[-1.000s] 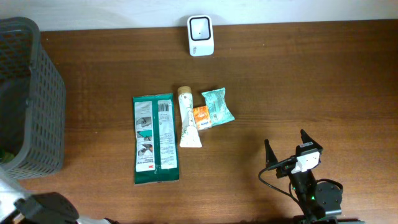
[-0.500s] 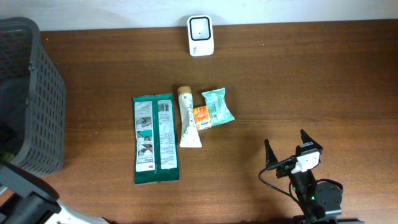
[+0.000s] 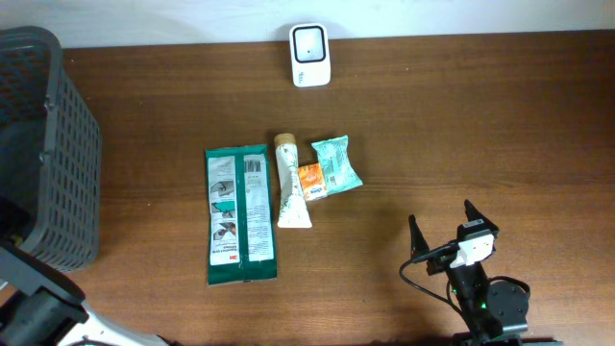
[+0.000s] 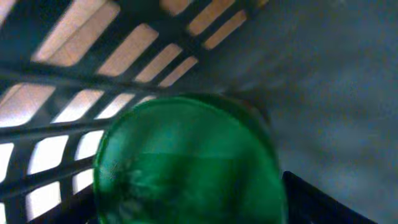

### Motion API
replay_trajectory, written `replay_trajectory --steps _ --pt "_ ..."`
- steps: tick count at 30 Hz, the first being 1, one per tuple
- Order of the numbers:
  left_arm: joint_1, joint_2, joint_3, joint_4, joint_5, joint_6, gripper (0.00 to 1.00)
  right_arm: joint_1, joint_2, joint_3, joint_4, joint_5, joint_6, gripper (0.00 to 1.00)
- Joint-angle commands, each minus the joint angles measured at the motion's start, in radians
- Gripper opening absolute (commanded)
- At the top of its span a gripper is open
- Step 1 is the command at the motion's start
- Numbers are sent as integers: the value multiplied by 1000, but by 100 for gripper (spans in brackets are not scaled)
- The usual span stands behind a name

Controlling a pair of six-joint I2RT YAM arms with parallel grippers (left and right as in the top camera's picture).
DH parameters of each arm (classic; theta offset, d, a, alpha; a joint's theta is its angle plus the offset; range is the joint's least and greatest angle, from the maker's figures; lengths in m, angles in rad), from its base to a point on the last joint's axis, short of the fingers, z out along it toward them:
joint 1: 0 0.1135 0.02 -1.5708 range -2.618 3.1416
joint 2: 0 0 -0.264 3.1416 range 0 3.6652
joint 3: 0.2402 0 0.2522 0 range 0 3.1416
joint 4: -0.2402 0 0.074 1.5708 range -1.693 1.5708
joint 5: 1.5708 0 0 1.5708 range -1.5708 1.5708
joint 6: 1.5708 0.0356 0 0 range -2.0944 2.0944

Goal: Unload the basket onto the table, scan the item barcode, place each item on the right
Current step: 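Pick the green-lidded jar from the basket with the left gripper, set it right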

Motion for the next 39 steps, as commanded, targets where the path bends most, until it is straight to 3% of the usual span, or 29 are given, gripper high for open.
replay_trajectory --steps 1,3,7,10,15,16,18,21,25,28,34,39 --pt "-6 16 -7 37 190 10 78 6 -6 -8 -2 5 8 98" --pt "-40 16 -7 54 201 85 79 6 -6 -8 -2 5 8 98" --pt "-70 16 -7 72 198 96 82 6 -6 -8 -2 5 8 99" --pt "-70 16 -7 130 198 97 100 6 -6 -8 -2 5 8 98" --pt "-69 18 -8 192 198 138 100 6 -6 -8 -2 5 8 98" --pt "-69 29 -8 174 197 138 98 6 -6 -8 -2 5 8 98" --pt "-65 38 -7 155 186 138 77 6 -6 -8 -2 5 8 98" --pt "-65 34 -4 155 186 138 58 6 -6 -8 -2 5 8 98" --pt "-67 -82 28 151 190 137 46 6 -6 -8 -2 5 8 99" --pt "-75 -235 37 161 220 106 45 6 -6 -8 -2 5 8 98" --pt "-104 -635 41 302 506 -19 41 6 -6 -8 -2 5 8 98" --pt "-488 -763 40 307 515 -18 43 6 -6 -8 -2 5 8 98"
